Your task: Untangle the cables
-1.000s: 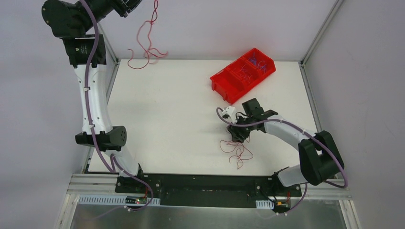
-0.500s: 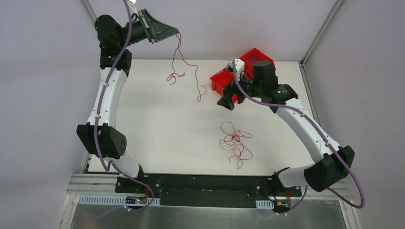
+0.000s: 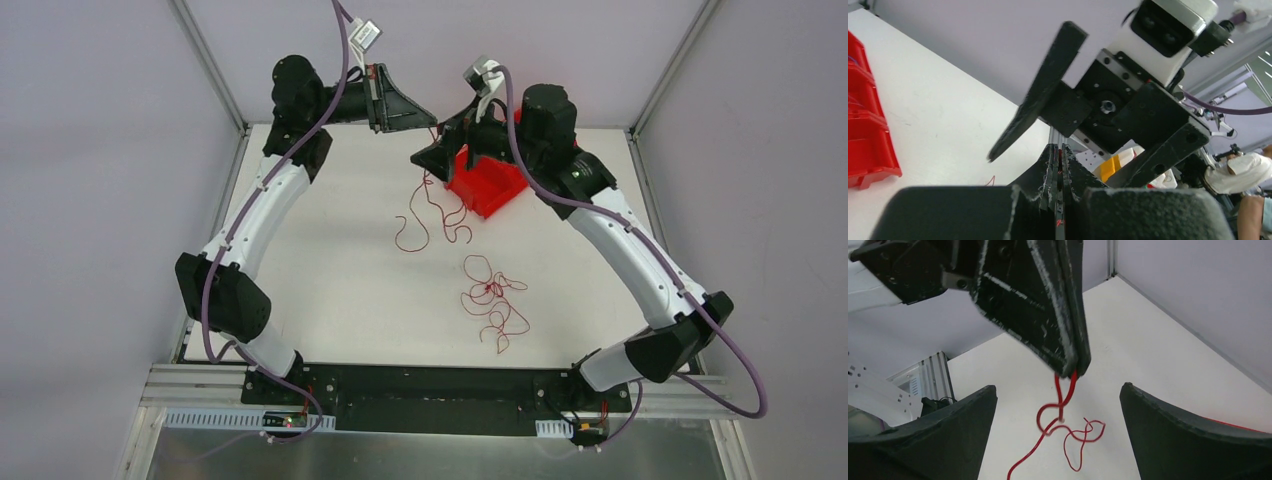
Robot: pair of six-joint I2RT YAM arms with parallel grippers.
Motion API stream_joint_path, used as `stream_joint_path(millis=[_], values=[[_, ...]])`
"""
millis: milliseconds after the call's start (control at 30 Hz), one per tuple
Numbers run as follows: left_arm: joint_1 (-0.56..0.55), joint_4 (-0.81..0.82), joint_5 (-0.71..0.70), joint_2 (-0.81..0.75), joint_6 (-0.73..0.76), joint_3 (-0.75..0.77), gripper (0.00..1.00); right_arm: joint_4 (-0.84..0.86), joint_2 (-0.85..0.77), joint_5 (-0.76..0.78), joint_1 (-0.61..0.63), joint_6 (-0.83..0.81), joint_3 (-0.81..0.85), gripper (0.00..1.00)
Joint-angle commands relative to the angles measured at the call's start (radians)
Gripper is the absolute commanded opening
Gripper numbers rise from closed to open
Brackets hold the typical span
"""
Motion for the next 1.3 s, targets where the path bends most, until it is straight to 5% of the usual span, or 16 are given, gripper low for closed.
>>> stream_joint_path(millis=[0, 133, 433, 600, 1000, 1033, 1133, 1167, 1267], values=[[-0.036, 0.101, 0.021, -0.027, 0.0, 0.014, 0.0, 0.112, 0.039, 0.049, 0.016, 0.081, 0.028, 0.95], [-0.041, 0.138, 0.014, -0.012, -0.041, 0.031, 0.0, 0.153, 0.035, 0.086, 0.025, 0.083, -0.011, 0.86], [-0.039, 0.17, -0.021, 0.012, -0.078, 0.068, 0.0, 0.188, -0.003, 0.097, 0.028, 0.023, -0.136, 0.48], [-0.038, 0.173, -0.039, 0.026, -0.095, 0.071, 0.0, 0.192, 0.007, 0.071, 0.027, 0.039, -0.102, 0.0], [0.044, 0.119, -0.091, 0.071, -0.126, 0.084, 0.0, 0.153, 0.033, 0.036, -0.08, 0.087, -0.019, 0.0], [0.042, 0.149, -0.088, 0.074, -0.148, 0.083, 0.0, 0.145, 0.043, 0.011, -0.085, 0.093, -0.004, 0.09], [0.031, 0.224, -0.088, 0.091, -0.216, 0.094, 0.0, 0.16, 0.054, -0.054, -0.088, 0.094, 0.003, 0.64], [0.029, 0.223, -0.095, 0.092, -0.216, 0.098, 0.0, 0.18, 0.054, -0.043, -0.084, 0.094, -0.005, 0.74], [0.028, 0.18, -0.144, 0.084, -0.201, 0.1, 0.0, 0.256, 0.048, 0.05, -0.056, 0.076, -0.038, 0.81]])
